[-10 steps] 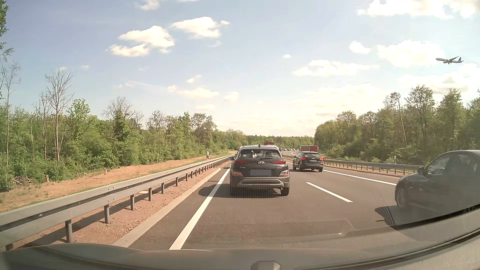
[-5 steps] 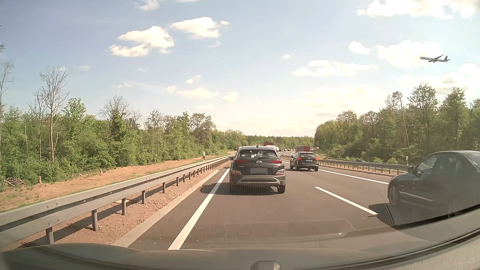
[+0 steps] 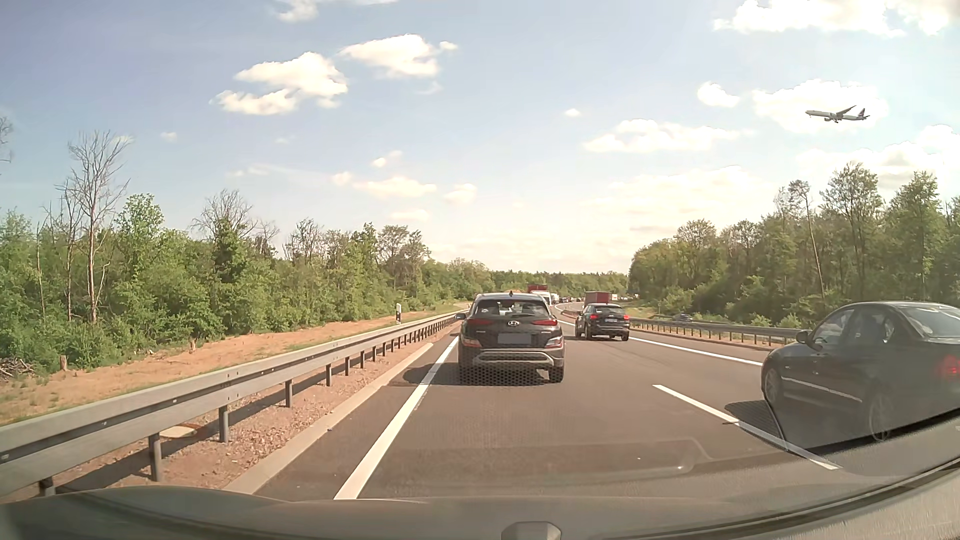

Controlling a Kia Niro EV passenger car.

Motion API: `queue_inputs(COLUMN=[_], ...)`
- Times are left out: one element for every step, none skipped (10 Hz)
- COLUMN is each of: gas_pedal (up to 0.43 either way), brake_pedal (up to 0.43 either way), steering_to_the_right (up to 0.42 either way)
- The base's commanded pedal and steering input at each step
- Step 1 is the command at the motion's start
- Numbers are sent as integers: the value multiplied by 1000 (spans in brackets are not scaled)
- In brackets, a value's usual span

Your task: Follow the waypoints while adhering to traffic rules and regulations

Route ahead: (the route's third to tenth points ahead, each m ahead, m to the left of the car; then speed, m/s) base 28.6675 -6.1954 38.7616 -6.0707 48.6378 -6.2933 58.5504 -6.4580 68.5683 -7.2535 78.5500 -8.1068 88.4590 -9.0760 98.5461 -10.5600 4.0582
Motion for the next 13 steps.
queue_inputs(gas_pedal=[79,79,79,79,79,79,79,79,79,79,79,79,79], brake_pedal=[0,0,0,0,0,0,0,0,0,0,0,0,0], steering_to_the_right=[0,0,0,0,0,-1,-1,-1,-1,-1,-1,-3,-3])
